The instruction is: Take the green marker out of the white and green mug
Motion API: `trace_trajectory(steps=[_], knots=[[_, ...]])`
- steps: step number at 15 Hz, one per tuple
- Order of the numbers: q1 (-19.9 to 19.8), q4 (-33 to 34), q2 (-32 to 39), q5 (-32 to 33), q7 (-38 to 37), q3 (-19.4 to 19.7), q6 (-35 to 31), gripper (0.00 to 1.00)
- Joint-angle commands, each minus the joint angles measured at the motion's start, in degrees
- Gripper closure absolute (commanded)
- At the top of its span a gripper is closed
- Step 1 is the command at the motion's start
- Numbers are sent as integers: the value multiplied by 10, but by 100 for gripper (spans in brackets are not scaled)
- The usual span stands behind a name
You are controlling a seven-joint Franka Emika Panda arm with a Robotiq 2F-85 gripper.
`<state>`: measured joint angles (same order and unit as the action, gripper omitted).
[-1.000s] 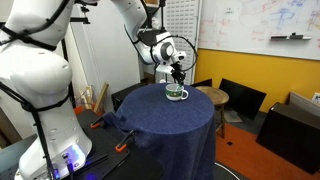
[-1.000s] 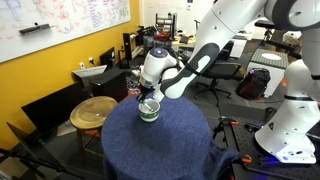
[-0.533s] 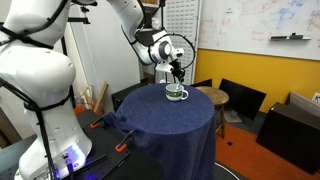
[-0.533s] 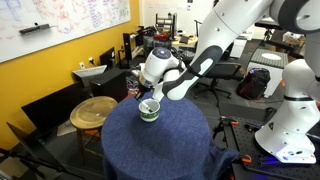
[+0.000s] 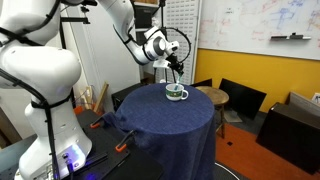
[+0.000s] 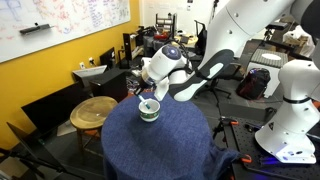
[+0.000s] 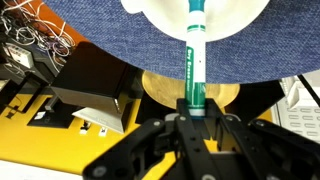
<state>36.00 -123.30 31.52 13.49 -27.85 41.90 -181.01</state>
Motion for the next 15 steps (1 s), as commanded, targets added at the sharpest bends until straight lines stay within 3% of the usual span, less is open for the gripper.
trace_trajectory(steps=[1,5,6,7,10,15], knots=[[96,-42,-14,4,-26,89,-35,94],[192,-66,-13,-1,-30,176,-48,94],[213,-74,-10,-67,31,184,-53,94],[226,-79,-15,-83,41,190,-52,94],[239,-88,-42,-124,97,179,-44,94],[219,-97,-97,-124,161,134,-32,94]])
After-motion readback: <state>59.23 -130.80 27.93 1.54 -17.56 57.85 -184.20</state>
